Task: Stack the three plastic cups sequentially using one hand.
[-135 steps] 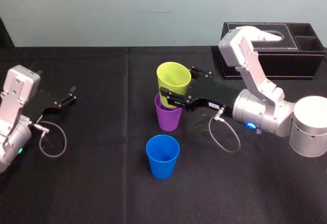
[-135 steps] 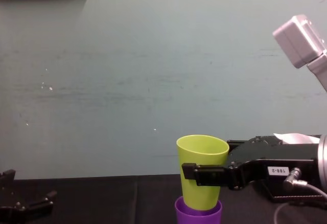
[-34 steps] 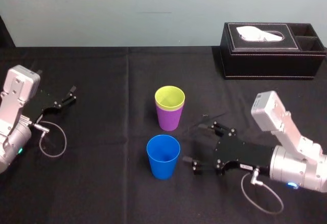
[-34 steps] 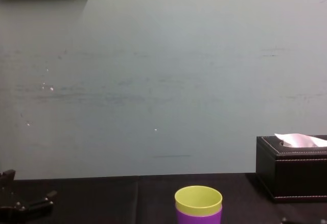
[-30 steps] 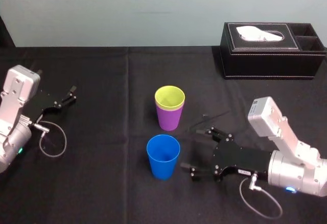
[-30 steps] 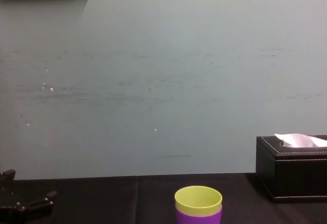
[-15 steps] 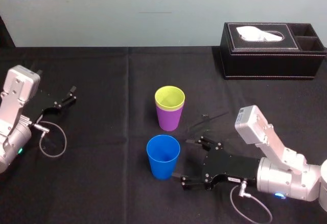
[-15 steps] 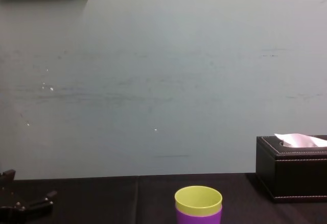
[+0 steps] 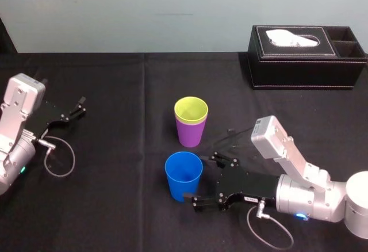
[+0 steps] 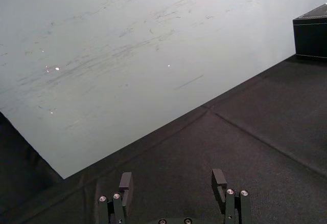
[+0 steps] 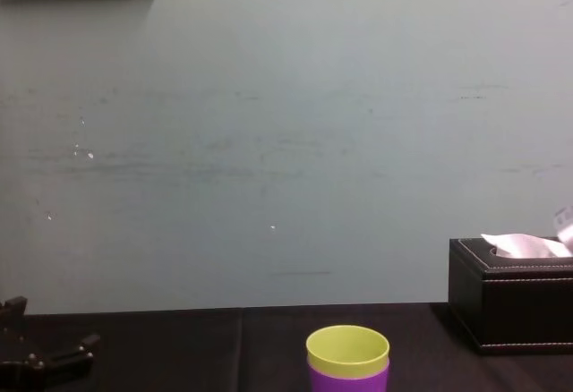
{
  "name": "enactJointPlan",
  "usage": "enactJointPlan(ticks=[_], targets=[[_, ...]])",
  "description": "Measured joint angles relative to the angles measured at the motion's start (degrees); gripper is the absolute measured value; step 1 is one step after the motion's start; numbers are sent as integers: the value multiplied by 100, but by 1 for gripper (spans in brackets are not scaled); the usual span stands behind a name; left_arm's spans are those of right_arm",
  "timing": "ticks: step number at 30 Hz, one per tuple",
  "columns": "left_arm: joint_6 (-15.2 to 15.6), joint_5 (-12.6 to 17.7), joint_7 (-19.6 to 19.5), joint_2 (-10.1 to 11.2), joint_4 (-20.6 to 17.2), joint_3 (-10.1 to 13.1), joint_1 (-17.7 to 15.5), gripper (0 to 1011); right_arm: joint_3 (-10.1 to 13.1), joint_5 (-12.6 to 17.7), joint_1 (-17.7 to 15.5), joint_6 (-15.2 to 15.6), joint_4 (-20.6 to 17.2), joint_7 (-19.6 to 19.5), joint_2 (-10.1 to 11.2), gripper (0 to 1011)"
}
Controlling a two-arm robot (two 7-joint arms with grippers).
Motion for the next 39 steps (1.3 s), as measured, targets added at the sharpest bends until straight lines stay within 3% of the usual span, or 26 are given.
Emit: enactJointPlan(ticks=[16, 29, 39], targets=[[0, 0, 0, 0, 0, 0, 0, 1011, -145, 17, 205, 19, 282, -26, -264, 1003], [0, 0, 0, 0, 0, 0, 0, 1011, -145, 19, 207, 18, 287, -43, -266, 995], [0, 0, 0, 0, 0, 0, 0, 1011, -140, 23, 201, 18, 279, -44, -260, 768]])
